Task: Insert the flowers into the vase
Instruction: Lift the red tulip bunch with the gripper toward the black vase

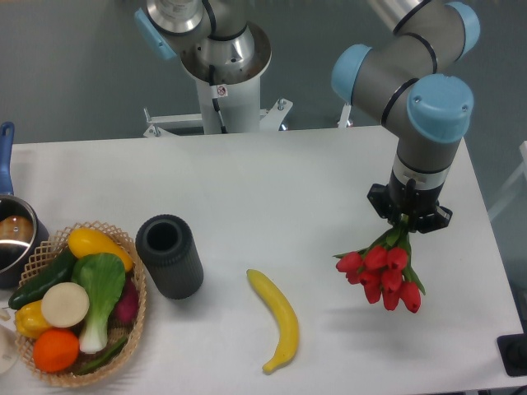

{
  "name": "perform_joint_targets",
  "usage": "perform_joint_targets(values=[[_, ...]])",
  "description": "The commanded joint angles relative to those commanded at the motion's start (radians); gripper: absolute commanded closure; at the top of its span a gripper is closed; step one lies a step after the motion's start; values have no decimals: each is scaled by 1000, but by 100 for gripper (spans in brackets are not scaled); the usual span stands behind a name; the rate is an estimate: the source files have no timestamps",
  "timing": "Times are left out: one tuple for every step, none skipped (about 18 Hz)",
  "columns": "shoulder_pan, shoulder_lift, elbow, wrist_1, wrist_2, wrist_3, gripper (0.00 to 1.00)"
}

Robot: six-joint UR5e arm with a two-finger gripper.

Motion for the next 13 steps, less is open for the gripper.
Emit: perform_joint_targets(values=[[0,0,0,0,-2,0,100],[2,3,0,0,-5,2,100],[2,6,0,2,-8,0,100],[0,14,0,3,-20,-6,100],[-2,21,0,5,-47,-9,100],[-3,28,-2,6,-76,-17,100],[-3,29,-6,8,-101,-29,100],[-6,34,-11,11,-133,-41,100],[-11,52,-11,15,-173,-58,100],[-12,79,-18,26,-228,-80,100],[-12,100,-38,44,-294,-89,100],[-12,127,-72,73,-357,-90,100],[-15,158,-109,121,-406,-94,100]])
